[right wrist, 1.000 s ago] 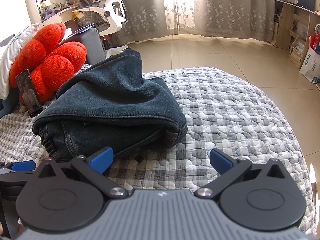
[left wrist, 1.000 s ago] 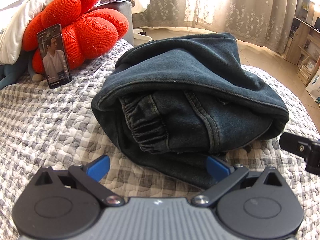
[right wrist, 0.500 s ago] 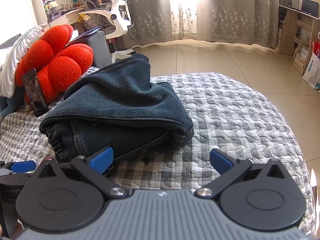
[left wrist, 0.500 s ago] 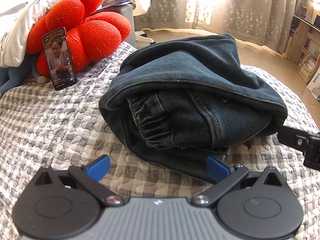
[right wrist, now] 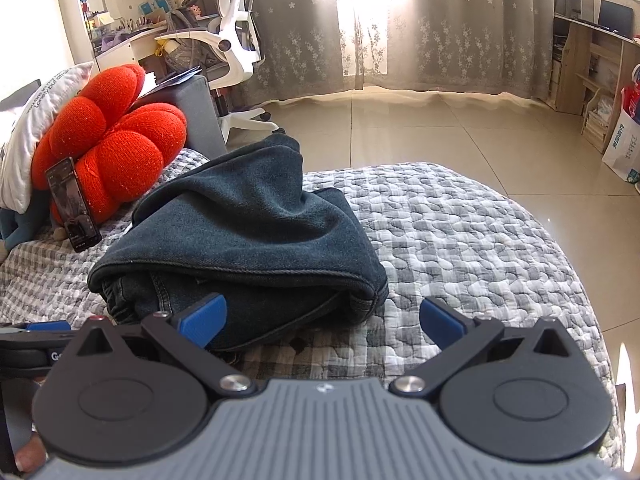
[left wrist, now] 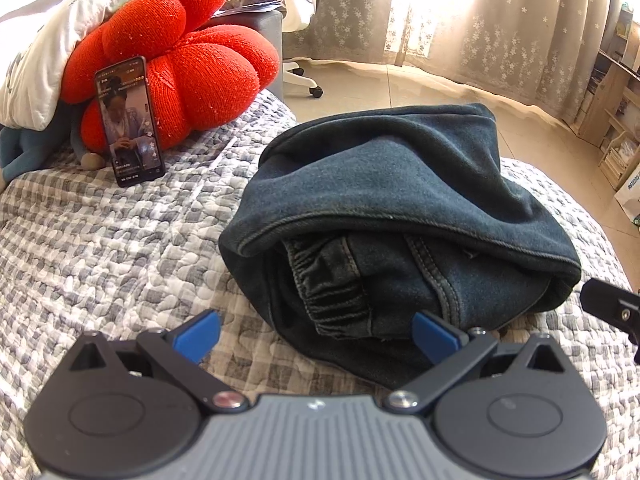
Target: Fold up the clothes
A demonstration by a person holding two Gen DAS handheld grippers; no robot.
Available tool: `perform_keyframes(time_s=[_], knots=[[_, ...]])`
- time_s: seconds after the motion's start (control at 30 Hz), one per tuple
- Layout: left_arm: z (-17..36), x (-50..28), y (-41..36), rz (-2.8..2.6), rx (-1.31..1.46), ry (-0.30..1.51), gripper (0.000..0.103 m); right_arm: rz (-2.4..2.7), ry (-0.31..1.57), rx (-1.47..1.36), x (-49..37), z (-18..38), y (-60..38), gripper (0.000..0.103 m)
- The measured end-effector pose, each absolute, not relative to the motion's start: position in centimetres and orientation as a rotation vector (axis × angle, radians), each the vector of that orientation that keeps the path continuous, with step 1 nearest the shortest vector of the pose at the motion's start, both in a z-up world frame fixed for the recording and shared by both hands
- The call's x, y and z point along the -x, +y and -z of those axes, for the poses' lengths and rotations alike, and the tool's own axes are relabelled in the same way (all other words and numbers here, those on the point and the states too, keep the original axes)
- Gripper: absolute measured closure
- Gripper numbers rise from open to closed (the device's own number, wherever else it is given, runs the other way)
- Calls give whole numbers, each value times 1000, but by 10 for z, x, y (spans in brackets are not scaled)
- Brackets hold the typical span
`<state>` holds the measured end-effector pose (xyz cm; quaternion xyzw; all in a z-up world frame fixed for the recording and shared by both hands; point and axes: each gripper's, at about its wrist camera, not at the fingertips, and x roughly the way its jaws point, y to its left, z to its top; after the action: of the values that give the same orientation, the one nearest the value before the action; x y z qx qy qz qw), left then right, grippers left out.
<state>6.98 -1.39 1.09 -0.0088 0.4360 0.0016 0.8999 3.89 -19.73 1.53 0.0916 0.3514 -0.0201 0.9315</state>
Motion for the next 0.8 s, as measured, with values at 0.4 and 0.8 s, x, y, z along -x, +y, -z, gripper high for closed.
perform_keyframes(time_s=[0.4,0.8], knots=[[-22,-86,-7,8,15,883,0,57,699,-210,-61,-37,-192,0],[12,-103,27,134,202,835,0,22,801,-247,-109,11,-181,0]])
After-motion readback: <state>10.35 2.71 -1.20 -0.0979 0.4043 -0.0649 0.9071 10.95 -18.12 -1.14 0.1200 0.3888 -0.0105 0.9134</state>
